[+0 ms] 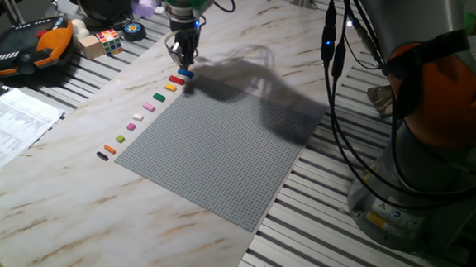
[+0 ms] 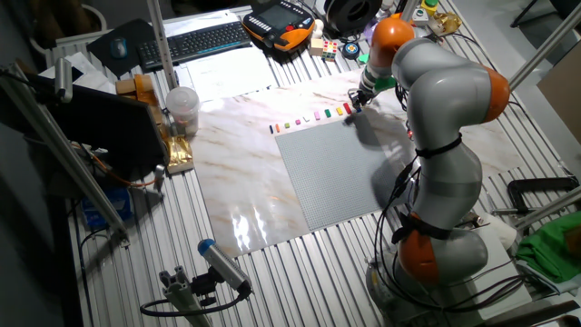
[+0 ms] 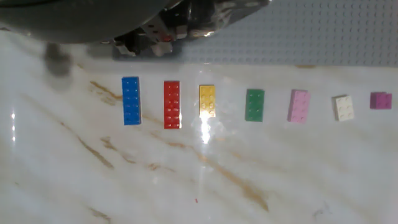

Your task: Build with small Lego blocks

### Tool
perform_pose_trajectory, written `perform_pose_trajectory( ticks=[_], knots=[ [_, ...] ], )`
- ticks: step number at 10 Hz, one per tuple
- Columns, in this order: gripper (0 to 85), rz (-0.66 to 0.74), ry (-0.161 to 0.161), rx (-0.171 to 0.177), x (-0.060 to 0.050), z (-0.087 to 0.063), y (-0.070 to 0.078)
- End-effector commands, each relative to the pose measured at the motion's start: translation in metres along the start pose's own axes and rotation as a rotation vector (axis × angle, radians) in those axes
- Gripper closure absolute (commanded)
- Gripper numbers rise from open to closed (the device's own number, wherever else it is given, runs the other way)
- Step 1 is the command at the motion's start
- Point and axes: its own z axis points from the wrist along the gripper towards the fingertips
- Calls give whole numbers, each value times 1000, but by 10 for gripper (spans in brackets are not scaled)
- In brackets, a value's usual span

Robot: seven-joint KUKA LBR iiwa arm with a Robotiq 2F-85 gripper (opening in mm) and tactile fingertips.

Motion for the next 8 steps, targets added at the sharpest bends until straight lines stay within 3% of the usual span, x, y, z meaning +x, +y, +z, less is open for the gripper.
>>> perform_pose_trajectory(
  ticks=[1, 4, 8],
  knots=[
    [543, 3, 1, -1, -1, 2, -1],
    [543, 1, -7, -1, -3, 13, -5],
    [480, 8, -7, -5, -3, 20, -9]
  ],
)
